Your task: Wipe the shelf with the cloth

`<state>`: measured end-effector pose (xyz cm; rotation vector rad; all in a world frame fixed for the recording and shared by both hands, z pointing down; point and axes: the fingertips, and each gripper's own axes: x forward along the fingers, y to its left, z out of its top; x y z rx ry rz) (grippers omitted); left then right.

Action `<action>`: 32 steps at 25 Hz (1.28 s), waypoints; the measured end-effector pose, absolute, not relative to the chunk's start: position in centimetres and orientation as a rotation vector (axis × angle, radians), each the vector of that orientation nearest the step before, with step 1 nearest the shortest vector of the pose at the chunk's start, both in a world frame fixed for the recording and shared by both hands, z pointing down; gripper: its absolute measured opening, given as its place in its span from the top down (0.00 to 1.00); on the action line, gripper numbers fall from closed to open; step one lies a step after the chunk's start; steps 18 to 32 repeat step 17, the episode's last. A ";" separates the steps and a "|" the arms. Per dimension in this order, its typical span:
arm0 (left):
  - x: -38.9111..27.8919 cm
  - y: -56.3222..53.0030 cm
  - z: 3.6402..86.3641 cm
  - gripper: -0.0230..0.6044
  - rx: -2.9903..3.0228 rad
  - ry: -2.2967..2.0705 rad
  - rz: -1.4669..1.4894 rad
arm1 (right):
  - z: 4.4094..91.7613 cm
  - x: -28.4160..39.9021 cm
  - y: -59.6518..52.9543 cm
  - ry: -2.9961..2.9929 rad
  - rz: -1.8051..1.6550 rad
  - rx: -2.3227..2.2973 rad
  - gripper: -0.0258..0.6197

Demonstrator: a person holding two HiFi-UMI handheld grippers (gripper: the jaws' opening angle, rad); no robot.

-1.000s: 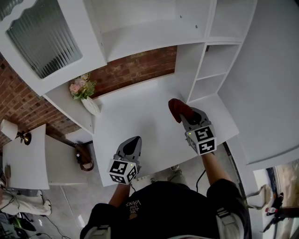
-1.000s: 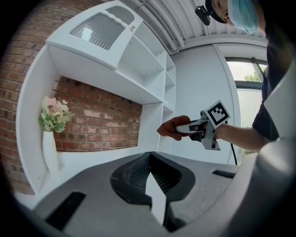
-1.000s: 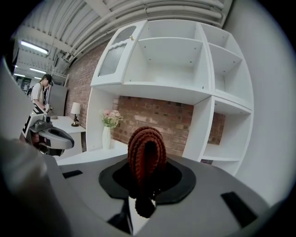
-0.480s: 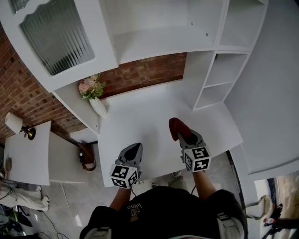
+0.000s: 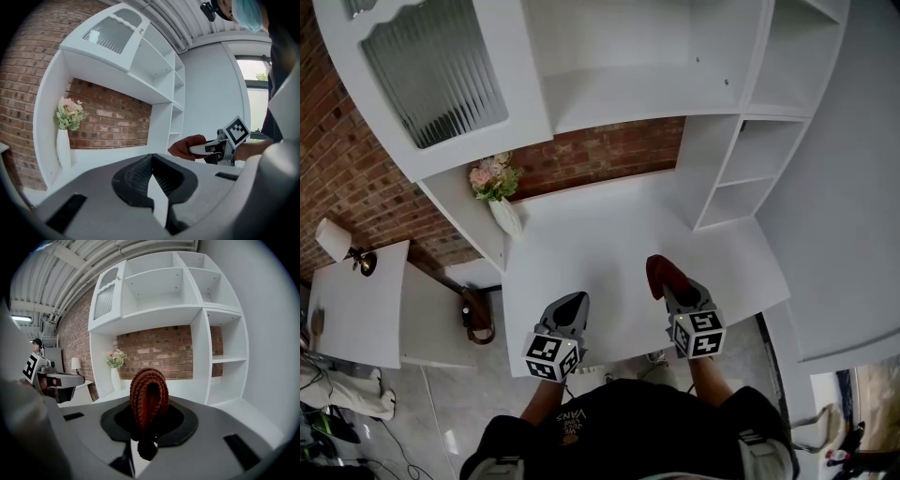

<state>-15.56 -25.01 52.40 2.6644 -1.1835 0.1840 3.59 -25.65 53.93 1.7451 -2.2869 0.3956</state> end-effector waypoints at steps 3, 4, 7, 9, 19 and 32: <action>-15.6 -25.0 52.4 0.95 2.663 -1.183 0.182 | 53.8 3.6 -25.6 -2.286 0.392 1.752 0.83; -15.6 -25.0 52.4 0.95 2.663 -1.183 0.182 | 53.7 3.6 -25.7 -2.287 0.392 1.752 0.83; -15.4 -25.0 52.4 0.95 2.663 -1.181 0.185 | 53.8 3.5 -25.6 -2.286 0.394 1.751 0.83; -15.4 -25.0 52.4 0.95 2.663 -1.179 0.186 | 53.9 3.5 -25.6 -2.284 0.399 1.751 0.83; -15.5 -25.1 52.4 0.95 2.657 -1.182 0.178 | 54.0 3.5 -25.4 -2.285 0.408 1.753 0.83; -15.5 -25.1 52.4 0.95 2.657 -1.182 0.178 | 54.0 3.5 -25.4 -2.285 0.408 1.753 0.83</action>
